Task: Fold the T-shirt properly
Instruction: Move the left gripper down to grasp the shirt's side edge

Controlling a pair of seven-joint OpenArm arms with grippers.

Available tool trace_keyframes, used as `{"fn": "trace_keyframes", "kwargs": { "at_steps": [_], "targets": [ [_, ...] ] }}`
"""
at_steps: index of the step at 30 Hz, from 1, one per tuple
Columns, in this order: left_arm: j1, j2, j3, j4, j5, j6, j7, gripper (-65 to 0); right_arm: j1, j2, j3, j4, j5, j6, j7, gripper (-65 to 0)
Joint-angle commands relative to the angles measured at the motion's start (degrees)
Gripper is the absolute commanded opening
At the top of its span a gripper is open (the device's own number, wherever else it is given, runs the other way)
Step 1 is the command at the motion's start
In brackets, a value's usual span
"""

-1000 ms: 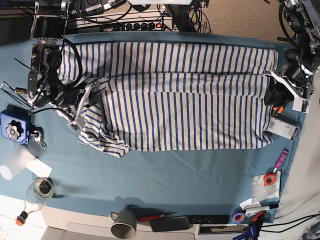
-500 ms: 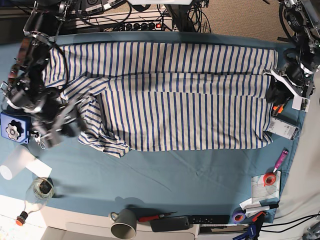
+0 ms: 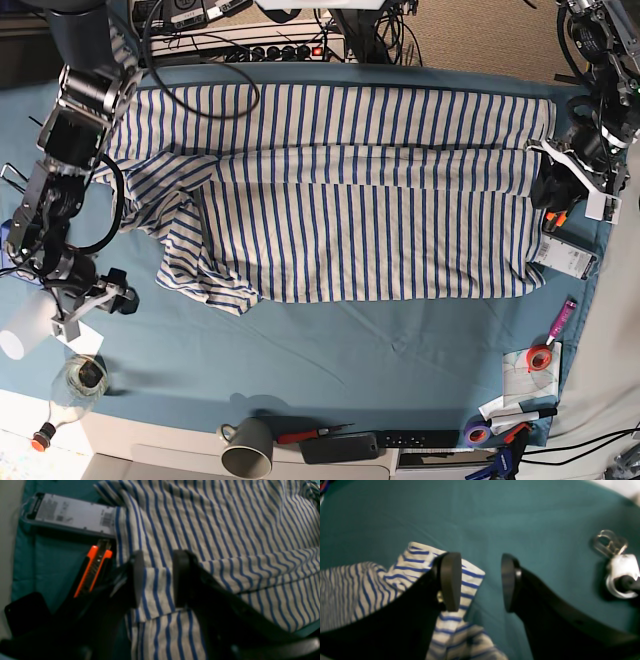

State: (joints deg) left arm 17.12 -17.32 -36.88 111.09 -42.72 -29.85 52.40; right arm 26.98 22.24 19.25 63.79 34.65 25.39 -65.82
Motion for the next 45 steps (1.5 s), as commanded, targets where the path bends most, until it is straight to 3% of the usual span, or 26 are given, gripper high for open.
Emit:
{"fn": "trace_keyframes", "kwargs": {
  "at_steps": [1, 6, 10, 13, 20, 23, 26, 28, 37, 45],
  "targets": [
    [-0.31, -0.76, -0.37, 0.87, -1.01, -0.02, -1.42, -44.1, 1.95, 1.07, 0.17, -1.31, 1.09, 0.07, 0.92, -39.2],
    [-0.33, -0.76, -0.37, 0.87, -1.03, -0.04, -1.44, -44.1, 1.95, 0.66, 0.20, -9.14, 1.84, 0.09, 2.16, -39.2],
    [-0.92, -0.72, -0.37, 0.87, -1.01, 0.20, -1.46, -44.1, 1.90, -1.49, 0.20, -12.17, 1.77, 0.76, 2.80, -39.2],
    [-2.14, -0.74, 0.17, 0.83, -0.09, 3.23, -1.95, -44.1, 1.90, -3.54, 0.20, -12.17, 1.70, 0.74, 2.56, -39.2],
    [-6.80, -0.79, 8.68, 0.61, 10.78, 3.50, -7.17, -44.1, 1.90, -5.25, 0.20, -12.15, -0.72, 0.72, 2.84, -39.2],
    [-10.27, -0.79, 13.75, -0.72, 18.45, 7.56, -9.42, -44.1, 1.90, -5.22, 0.20, -12.15, -0.96, 0.72, 2.82, -39.2],
    [-14.84, -0.79, 17.88, -5.03, 26.27, 13.86, -10.40, -44.0, 1.90, -5.22, 0.20, -12.15, -1.31, 0.72, 2.54, -39.2],
    [-18.38, -0.79, 19.96, -9.29, 29.86, 15.30, -10.49, -43.8, 1.90, -5.25, 0.20, -12.15, -1.29, 0.72, 2.43, -39.2],
    [-32.63, -0.79, 22.14, -28.46, 33.16, 15.50, -10.14, -42.6, 1.90, -5.25, 0.20, -12.15, -2.12, 0.72, 2.38, -39.2],
    [-40.39, -0.79, 22.14, -42.16, 35.80, 15.93, -5.62, -41.8, 1.90, -5.25, 0.20, -12.15, -2.78, 0.72, 2.16, -39.2]
  ]
}}
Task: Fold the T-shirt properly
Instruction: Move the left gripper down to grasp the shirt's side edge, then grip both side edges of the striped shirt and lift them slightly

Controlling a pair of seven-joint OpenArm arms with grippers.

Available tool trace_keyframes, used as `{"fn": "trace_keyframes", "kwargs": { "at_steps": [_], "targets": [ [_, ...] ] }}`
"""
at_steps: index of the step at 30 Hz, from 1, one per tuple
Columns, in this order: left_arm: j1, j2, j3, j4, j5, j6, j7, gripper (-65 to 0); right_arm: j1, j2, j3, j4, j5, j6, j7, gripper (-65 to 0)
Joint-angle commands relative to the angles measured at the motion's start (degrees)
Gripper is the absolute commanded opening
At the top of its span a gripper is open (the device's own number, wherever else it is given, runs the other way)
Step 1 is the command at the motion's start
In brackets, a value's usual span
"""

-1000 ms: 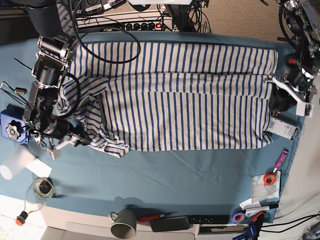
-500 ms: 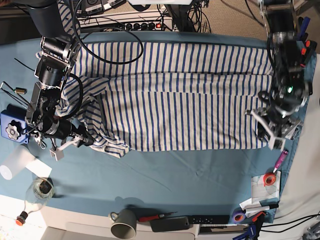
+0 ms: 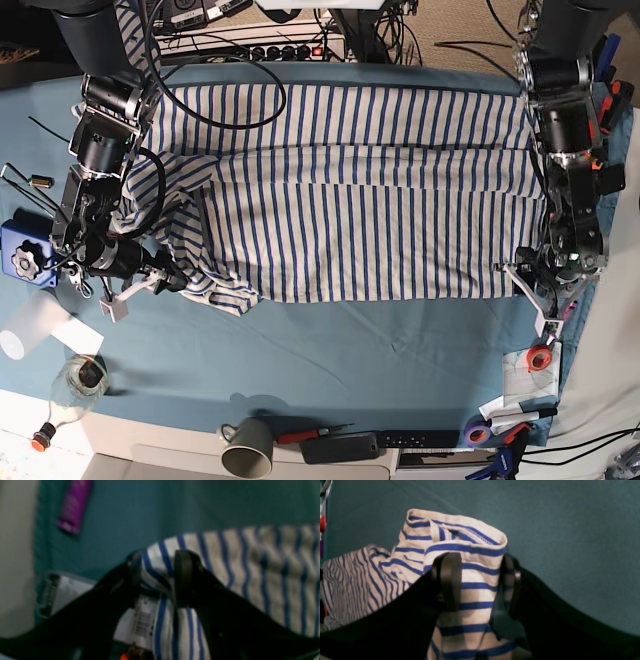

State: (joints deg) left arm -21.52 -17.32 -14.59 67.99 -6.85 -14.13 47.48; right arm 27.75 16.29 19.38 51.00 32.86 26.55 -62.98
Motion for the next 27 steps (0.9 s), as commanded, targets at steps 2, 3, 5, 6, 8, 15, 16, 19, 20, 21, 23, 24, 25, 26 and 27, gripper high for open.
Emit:
{"fn": "trace_keyframes", "kwargs": {
  "at_steps": [2, 3, 5, 6, 8, 15, 16, 19, 20, 21, 23, 24, 25, 26, 27],
  "targets": [
    [-2.51, -0.79, -0.15, -1.22, 0.96, 1.88, 0.09, -41.8, 1.14, 0.70, 0.07, 0.63, -0.98, -0.44, -0.70, -39.2],
    [-2.62, -0.81, -0.15, -2.08, 1.31, 2.38, 0.04, -41.8, 1.14, 0.70, 0.07, 0.63, -0.98, -0.44, -0.72, -39.2],
    [-2.58, -0.79, -0.15, -3.30, 1.27, 2.29, 0.09, -41.8, 1.14, 0.70, 0.07, 0.63, -0.98, -0.44, -0.74, -39.2],
    [-2.47, -0.76, -0.15, -3.69, 1.25, 2.27, 0.09, -41.8, 1.16, 0.70, 0.07, 0.63, -0.92, -0.44, -0.74, -39.2],
    [-2.29, -0.79, -0.15, -4.09, 0.59, 2.27, 0.11, -41.8, 1.14, 0.70, 0.07, 0.63, -0.76, -0.44, -0.72, -39.2],
    [-2.12, -0.74, -0.15, -4.17, -1.42, 2.32, 1.01, -60.0, 1.16, 0.68, 0.07, 0.63, -0.79, -0.44, 0.59, -48.4],
    [-2.12, -0.74, -0.15, -4.17, -2.16, 2.29, 1.11, -64.6, 1.14, 0.68, 0.07, 0.63, -0.79, -0.44, 0.90, -52.0],
    [-2.12, -0.74, -0.15, -4.17, -3.69, 2.27, 2.10, -65.0, 1.16, 0.70, 0.07, 0.63, -0.79, -0.44, 1.99, -63.8],
    [-2.14, -0.74, -0.15, -4.17, -3.69, 2.29, 2.73, -65.0, 1.16, 0.70, 0.07, 0.63, -0.79, -0.44, 2.75, -65.0],
    [-2.16, -0.76, -0.15, -4.15, -3.67, 2.34, 3.23, -65.0, 1.18, 0.70, 0.07, 0.63, -0.79, -0.44, 3.58, -65.0],
    [-2.16, -0.76, -0.15, -4.15, -3.67, 2.38, 3.63, -65.0, 1.42, 0.72, 0.07, 0.63, -0.79, -0.44, 4.42, -65.0],
    [-2.21, -0.76, -0.15, -4.15, -3.69, 2.36, 3.63, -65.0, 1.70, 0.72, 0.07, 0.66, -0.79, -0.42, 4.26, -65.0],
    [-2.29, -0.76, -0.15, -4.13, -3.72, 2.36, 3.65, -65.0, 1.99, 0.72, 0.09, 0.70, -0.76, -0.42, 4.11, -65.0],
    [-2.40, -0.79, -0.15, -4.07, -3.74, 2.36, 3.56, -65.0, 2.32, 0.72, 0.11, 0.81, -0.79, -0.39, 4.07, -65.0],
    [-2.62, -0.79, -0.17, -4.04, -3.89, 2.36, 3.56, -65.0, 2.67, 0.72, 0.13, 1.07, -0.79, -0.37, 4.04, -65.0]
  ]
}}
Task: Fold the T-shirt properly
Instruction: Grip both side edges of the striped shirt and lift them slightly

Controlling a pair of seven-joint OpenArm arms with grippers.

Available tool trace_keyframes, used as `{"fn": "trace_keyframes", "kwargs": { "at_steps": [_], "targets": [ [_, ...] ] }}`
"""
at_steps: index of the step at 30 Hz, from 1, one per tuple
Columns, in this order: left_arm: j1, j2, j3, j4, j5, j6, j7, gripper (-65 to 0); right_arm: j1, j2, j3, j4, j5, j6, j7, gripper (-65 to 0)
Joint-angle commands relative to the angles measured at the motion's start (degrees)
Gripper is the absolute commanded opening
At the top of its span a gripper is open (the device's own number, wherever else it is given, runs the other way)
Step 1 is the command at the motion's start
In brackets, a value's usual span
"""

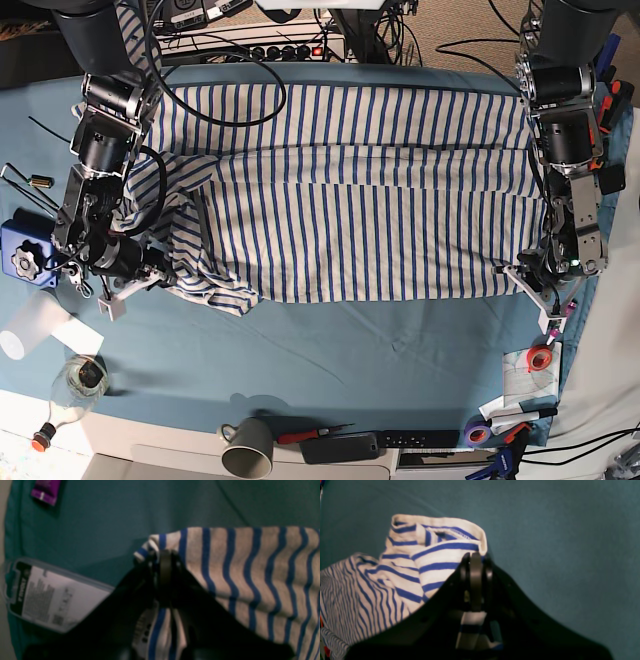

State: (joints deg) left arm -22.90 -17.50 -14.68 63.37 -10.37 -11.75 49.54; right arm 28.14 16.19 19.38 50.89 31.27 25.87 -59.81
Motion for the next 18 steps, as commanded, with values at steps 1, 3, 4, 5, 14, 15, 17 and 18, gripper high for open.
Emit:
{"fn": "trace_keyframes", "kwargs": {
  "at_steps": [1, 3, 4, 5, 14, 15, 17, 18],
  "targets": [
    [-1.53, -0.61, -0.09, 0.61, -0.39, -0.02, 1.57, -65.0, 2.51, 0.83, 0.13, 1.70, 0.83, 0.33, 0.90, -65.0],
    [-2.34, -0.61, -0.09, 0.61, -0.48, -0.02, 2.14, -65.0, 2.71, 0.81, 0.13, 3.41, 0.87, 2.16, 0.81, -65.0],
    [-2.80, -0.61, -0.09, 0.61, -0.90, -0.04, 2.69, -65.0, 2.69, 0.81, 0.13, 4.59, 1.25, 2.89, 0.57, -65.0],
    [-3.37, -0.61, -0.09, 0.61, -1.57, -0.07, 3.54, -65.0, 2.64, 0.81, 0.13, 5.86, 2.14, 3.02, -0.22, -65.0],
    [-7.23, -0.66, -0.13, 1.51, -7.08, -0.09, 12.61, -65.0, 2.64, 0.83, 0.11, 18.23, 6.80, 3.02, -8.46, -65.0],
    [-7.28, -0.68, -0.13, 2.19, -7.37, -0.07, 13.68, -65.0, 2.64, 0.83, 0.11, 18.97, 6.82, 3.04, -9.27, -65.0],
    [-7.28, -0.92, -0.13, 4.11, -8.17, -0.07, 16.11, -65.0, 2.64, 0.81, 0.11, 19.56, 6.88, 3.02, -10.45, -65.0],
    [-7.28, -1.25, -0.13, 5.18, -8.98, -0.07, 17.51, -65.0, 2.64, 0.83, 0.11, 19.61, 7.23, 3.04, -11.02, -65.0]
  ]
}}
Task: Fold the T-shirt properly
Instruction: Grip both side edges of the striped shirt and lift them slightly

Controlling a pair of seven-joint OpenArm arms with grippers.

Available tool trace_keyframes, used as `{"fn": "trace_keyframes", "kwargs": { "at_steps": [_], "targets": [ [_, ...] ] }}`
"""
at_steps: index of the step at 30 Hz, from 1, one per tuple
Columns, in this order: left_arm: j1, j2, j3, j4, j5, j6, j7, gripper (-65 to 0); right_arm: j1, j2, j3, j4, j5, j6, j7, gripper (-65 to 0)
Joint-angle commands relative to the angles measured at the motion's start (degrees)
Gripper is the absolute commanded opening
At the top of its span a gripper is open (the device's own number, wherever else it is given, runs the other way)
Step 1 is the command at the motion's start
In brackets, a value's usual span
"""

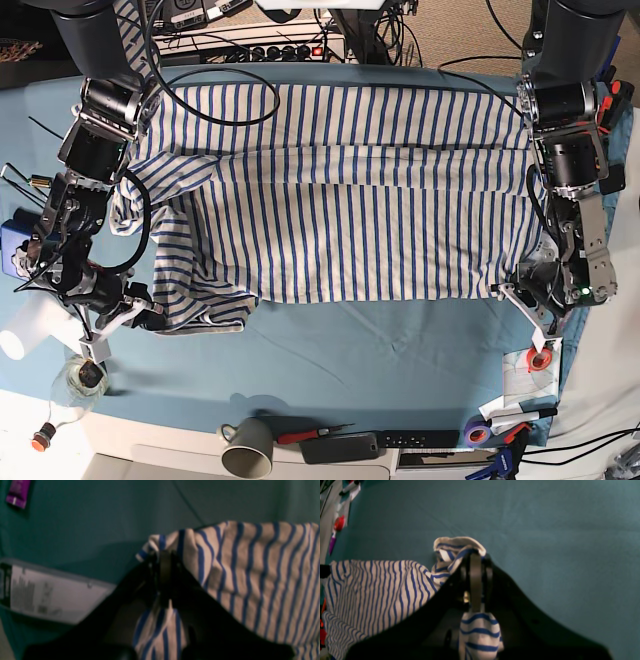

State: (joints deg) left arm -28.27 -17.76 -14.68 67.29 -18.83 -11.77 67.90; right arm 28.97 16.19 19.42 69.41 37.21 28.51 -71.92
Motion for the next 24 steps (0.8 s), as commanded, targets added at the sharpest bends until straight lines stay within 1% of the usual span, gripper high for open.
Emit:
{"fn": "trace_keyframes", "kwargs": {
  "at_steps": [1, 3, 4, 6, 8, 14, 16, 19, 21, 24],
  "targets": [
    [-1.90, -1.40, -0.13, 2.40, -1.97, -0.02, 0.55, -65.0, 1.81, 0.85, 0.09, 1.09, 2.38, 0.39, 0.15, -65.0],
    [-1.84, -2.34, -0.13, 4.94, -5.18, 0.00, 2.69, -65.0, 1.81, 0.98, 0.09, 1.11, 5.53, 0.44, -2.03, -65.0],
    [-1.81, -2.64, -0.13, 6.08, -5.66, -0.02, 2.71, -65.0, 1.81, 1.14, 0.07, 1.11, 7.19, 0.81, -2.99, -65.0],
    [-1.66, -3.26, -0.13, 7.54, -5.22, -0.02, 2.80, -65.0, 1.79, 1.29, 0.09, 1.11, 10.01, 2.71, -5.05, -65.0],
    [-0.90, -3.85, -0.13, 8.28, -5.25, -0.02, 2.82, -65.0, 1.64, 1.70, 0.09, 1.14, 11.91, 3.21, -6.82, -65.0],
    [2.80, -4.98, -0.44, 9.70, -6.21, -0.09, 3.91, -65.0, -0.66, 3.63, 0.13, 6.19, 12.50, 3.26, -8.08, -65.0],
    [4.07, -4.96, -1.31, 11.15, -6.56, -0.26, 4.13, -65.0, -2.27, 4.31, 0.13, 8.44, 12.48, 3.93, -8.08, -65.0],
    [6.21, -4.98, -3.74, 14.73, -6.51, -0.59, 4.11, -65.0, -5.14, 4.66, 0.15, 10.80, 12.50, 4.26, -8.08, -65.0],
    [7.65, -4.96, -5.86, 17.66, -6.54, -1.70, 4.07, -65.0, -7.13, 4.63, 0.20, 12.35, 12.52, 4.26, -8.08, -65.0],
    [10.03, -5.18, -8.26, 21.27, -6.60, -1.75, 2.95, -65.0, -10.05, 4.63, 0.20, 15.21, 12.57, 4.24, -8.08, -65.0]
  ]
}}
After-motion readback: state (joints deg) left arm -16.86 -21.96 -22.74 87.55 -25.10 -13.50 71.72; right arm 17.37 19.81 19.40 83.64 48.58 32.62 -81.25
